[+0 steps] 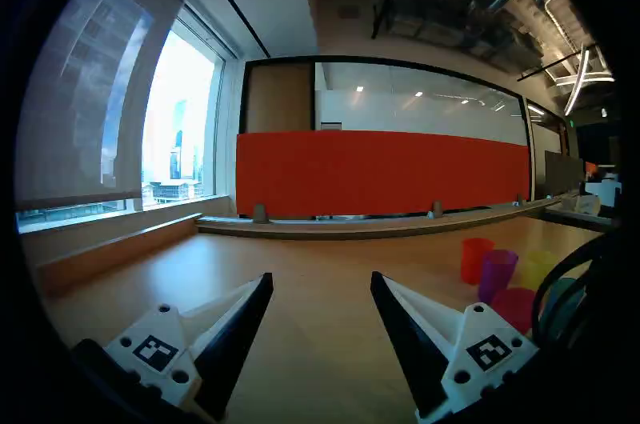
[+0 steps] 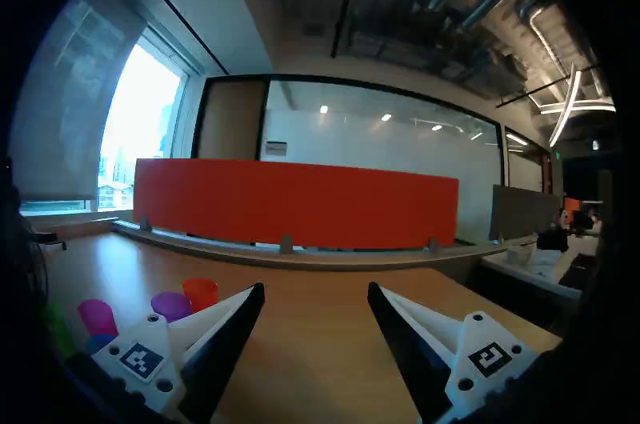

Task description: Pour water

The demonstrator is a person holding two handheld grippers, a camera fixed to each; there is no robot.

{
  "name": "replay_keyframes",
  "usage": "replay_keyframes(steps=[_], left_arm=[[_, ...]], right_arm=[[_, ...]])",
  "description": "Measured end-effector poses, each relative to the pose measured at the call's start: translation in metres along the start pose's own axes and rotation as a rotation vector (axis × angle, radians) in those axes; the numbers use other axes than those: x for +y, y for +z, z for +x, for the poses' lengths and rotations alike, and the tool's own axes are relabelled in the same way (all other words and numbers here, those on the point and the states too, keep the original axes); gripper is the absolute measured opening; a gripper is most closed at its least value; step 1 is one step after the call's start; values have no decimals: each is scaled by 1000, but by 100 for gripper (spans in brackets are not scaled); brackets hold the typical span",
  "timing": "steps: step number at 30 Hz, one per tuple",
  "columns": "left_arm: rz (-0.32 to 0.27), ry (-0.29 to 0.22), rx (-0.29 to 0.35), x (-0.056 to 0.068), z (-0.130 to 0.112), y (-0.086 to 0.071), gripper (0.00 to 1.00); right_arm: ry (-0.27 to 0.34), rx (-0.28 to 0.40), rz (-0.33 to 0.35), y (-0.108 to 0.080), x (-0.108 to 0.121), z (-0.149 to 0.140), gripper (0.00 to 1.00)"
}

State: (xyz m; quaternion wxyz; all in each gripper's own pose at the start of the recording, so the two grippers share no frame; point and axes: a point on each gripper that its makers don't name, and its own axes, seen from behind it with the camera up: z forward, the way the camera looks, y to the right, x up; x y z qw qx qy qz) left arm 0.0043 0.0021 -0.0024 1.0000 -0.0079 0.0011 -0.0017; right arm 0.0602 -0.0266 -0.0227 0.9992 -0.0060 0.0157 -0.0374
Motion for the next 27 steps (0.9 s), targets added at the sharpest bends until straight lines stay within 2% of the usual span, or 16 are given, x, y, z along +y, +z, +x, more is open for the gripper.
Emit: replay_keyframes(steps=[12,27], left_arm=[[0,0,0,0,0,-1,90],[0,0,0,0,0,0,90]], right_arm=[[1,29,18,22,-22,-9,100],[5,-18,-12,41,-27,-29,100]])
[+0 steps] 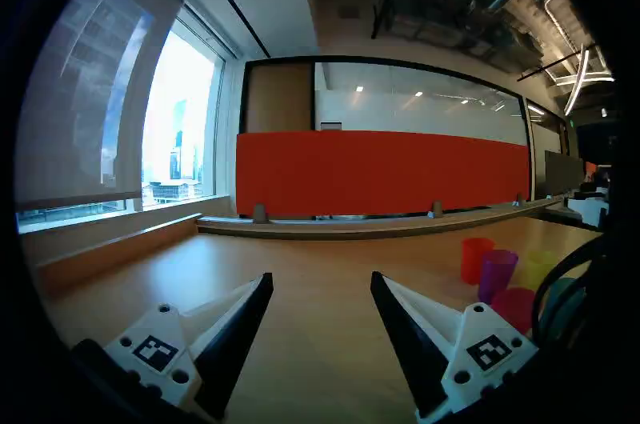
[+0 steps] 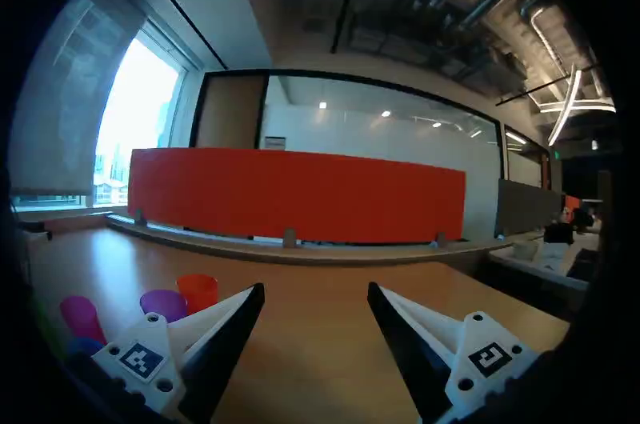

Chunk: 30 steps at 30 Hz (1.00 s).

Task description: Pour water

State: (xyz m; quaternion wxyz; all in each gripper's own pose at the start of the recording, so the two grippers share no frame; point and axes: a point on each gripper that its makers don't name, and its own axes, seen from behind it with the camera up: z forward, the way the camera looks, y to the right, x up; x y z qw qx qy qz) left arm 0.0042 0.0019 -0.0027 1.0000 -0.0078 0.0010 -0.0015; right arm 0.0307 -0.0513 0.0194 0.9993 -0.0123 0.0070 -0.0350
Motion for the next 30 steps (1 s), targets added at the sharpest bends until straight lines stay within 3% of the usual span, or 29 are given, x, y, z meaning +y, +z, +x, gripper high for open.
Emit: replay_keyframes(steps=[18,30], left_arm=[[0,0,0,0,0,0,90],[0,0,0,0,0,0,90]], right_arm=[[10,-21,-11,12,1,7,100],[-4,-35,-11,4,17,1,100]])
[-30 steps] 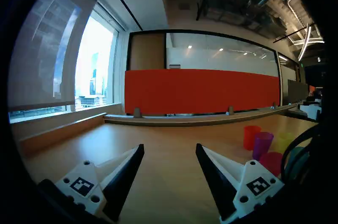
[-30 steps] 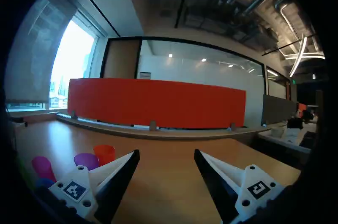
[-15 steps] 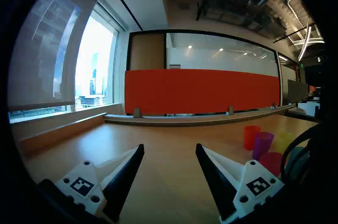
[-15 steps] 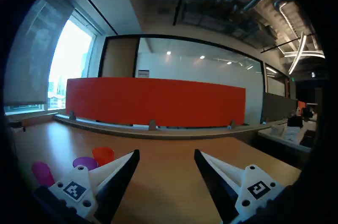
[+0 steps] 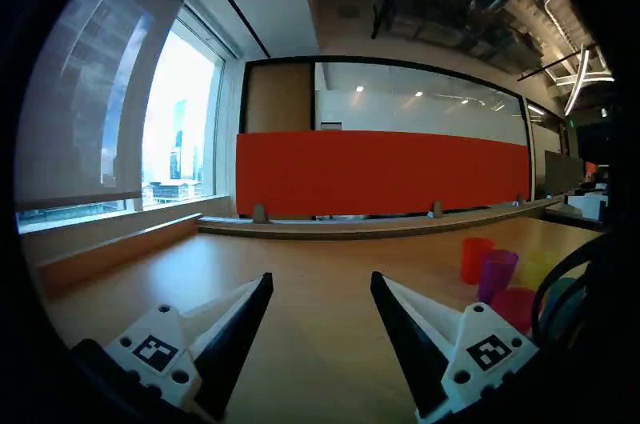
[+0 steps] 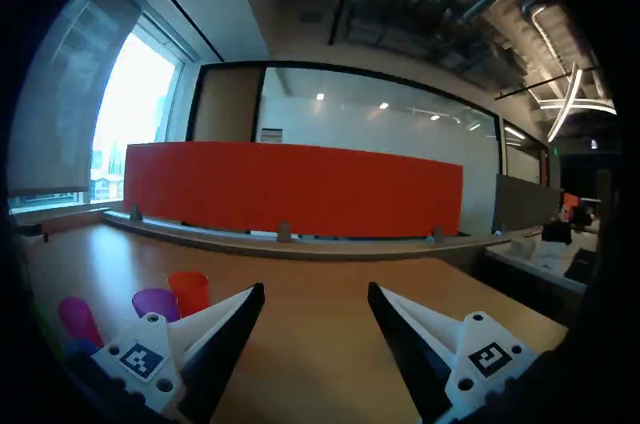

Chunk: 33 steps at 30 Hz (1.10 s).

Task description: Pour water

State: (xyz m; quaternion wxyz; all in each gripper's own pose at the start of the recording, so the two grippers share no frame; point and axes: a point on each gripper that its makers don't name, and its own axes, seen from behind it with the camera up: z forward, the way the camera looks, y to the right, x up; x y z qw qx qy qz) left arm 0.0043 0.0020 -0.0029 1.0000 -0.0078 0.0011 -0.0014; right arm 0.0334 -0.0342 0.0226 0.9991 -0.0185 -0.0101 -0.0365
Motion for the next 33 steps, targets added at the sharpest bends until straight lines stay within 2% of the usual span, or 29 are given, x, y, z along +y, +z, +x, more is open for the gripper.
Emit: replay_keyframes(steps=[18,33], left_arm=[[0,0,0,0,0,0,90],[0,0,0,0,0,0,90]], right_arm=[[-11,-1,0,-12,20,-26,100],[56,7,28,-15,29,-38,100]])
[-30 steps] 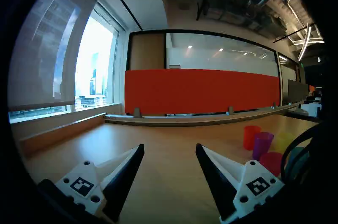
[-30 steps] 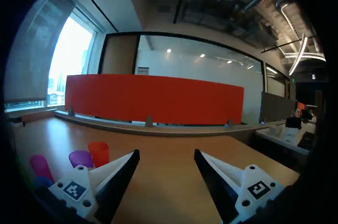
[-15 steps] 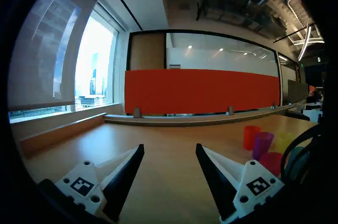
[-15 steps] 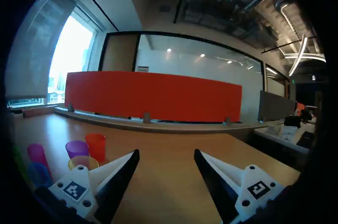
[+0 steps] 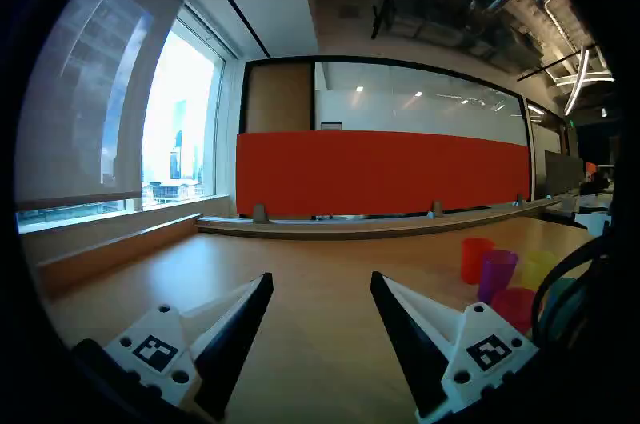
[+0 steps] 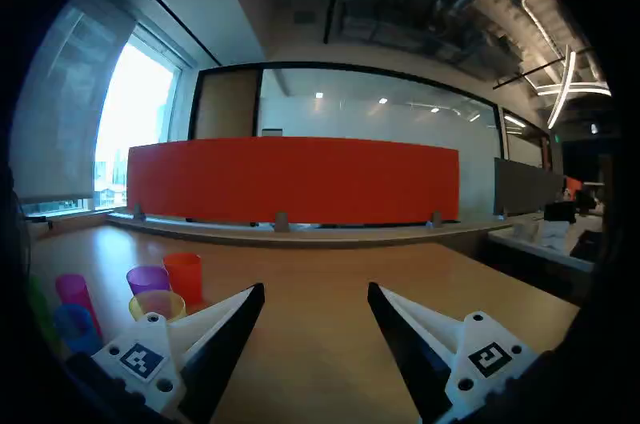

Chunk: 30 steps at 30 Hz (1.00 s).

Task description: Pour water

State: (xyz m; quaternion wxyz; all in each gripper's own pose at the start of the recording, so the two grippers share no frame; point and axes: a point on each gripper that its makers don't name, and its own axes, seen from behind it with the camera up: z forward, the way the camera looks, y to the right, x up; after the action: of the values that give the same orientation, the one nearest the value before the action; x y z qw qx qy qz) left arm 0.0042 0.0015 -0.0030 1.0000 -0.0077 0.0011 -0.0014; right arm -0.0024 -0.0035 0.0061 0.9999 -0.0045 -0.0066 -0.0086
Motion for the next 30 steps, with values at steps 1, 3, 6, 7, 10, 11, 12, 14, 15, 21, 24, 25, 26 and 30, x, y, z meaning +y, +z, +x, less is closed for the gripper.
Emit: replay_keyframes(steps=[1,3,6,7,10,11,12,14,15,21,24,25,26,30], left_arm=[[0,0,0,0,0,0,90],[0,0,0,0,0,0,90],[0,0,0,0,0,0,90],[0,0,0,0,0,0,90],[0,0,0,0,0,0,90],[0,0,0,1,0,0,90],[0,0,0,1,0,0,90],[0,0,0,0,0,0,90],[0,0,0,0,0,0,90],[0,0,0,0,0,0,90],[0,0,0,0,0,0,90],[0,0,0,0,0,0,90],[0,0,0,0,0,0,90],[0,0,0,0,0,0,90]], right_arm=[[2,1,0,0,1,0,100],[6,4,1,-1,2,0,100],[15,11,3,-4,4,3,100],[15,12,3,-4,5,3,100],[16,13,2,-4,6,3,100],[16,13,1,-4,6,3,100],[17,13,1,-4,6,3,100],[17,13,2,-5,6,3,100],[17,13,2,-5,6,3,100],[17,13,4,-5,6,3,100],[17,12,3,-5,6,2,100],[18,12,3,-5,6,2,100],[18,12,3,-5,6,2,100],[19,12,3,-4,6,2,100]])
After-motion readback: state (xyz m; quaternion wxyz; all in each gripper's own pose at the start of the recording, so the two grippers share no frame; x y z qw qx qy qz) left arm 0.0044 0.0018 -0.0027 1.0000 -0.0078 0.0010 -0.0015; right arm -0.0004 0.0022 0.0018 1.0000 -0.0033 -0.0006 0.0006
